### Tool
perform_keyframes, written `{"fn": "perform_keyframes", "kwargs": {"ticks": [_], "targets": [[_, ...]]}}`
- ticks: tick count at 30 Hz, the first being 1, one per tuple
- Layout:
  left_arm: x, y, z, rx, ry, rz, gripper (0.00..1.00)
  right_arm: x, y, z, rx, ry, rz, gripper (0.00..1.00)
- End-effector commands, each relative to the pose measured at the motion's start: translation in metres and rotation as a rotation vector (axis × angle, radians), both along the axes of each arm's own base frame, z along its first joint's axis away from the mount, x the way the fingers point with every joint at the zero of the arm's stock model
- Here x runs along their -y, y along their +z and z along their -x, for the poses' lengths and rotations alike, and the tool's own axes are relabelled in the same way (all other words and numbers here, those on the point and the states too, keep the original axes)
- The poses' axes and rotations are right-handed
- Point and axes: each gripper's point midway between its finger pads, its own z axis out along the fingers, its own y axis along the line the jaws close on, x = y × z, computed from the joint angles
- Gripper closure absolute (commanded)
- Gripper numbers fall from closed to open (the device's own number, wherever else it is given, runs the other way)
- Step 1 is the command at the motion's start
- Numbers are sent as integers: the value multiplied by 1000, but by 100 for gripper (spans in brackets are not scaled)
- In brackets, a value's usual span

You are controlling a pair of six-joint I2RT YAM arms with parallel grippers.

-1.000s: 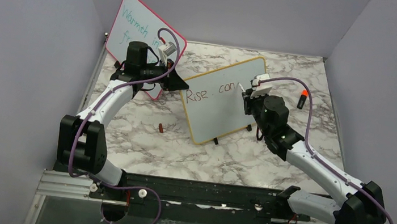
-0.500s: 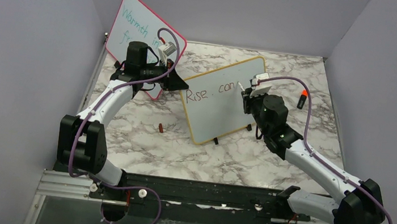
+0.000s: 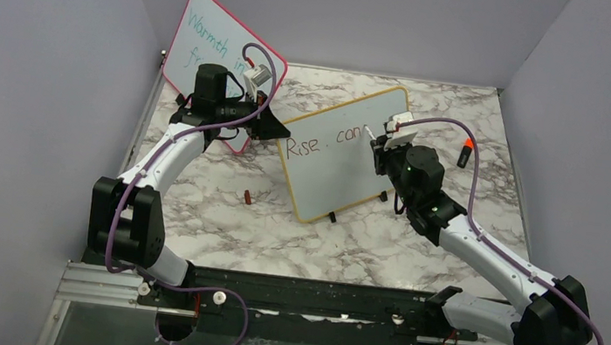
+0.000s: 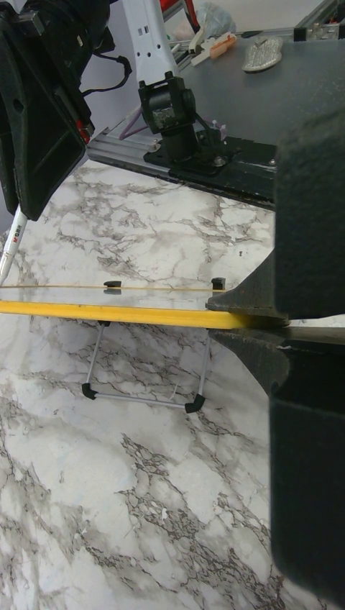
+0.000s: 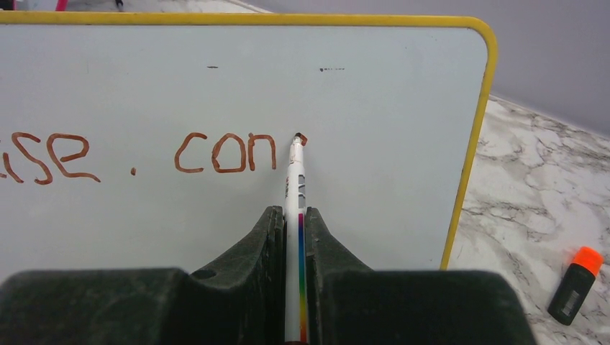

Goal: Write a sentence on the whiteboard

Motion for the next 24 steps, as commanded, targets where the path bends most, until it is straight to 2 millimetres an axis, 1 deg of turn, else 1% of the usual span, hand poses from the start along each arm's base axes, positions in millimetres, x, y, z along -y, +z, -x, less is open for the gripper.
{"fn": "perform_keyframes", "kwargs": {"ticks": [1,5,16,24], "targets": [[-5,-15,0,-15,1,-32,100,-9,14,-2,26,46,-22,99],[-5,-14,0,-16,3,-32,100,-9,10,2,8,55,-23,99],[-5,-14,0,-13,5,-33,100,-2,-9,11,-56,45,-5,99],[-5,-13,0,-12,5,-33,100,2,-21,13,-89,29,16,99]]}}
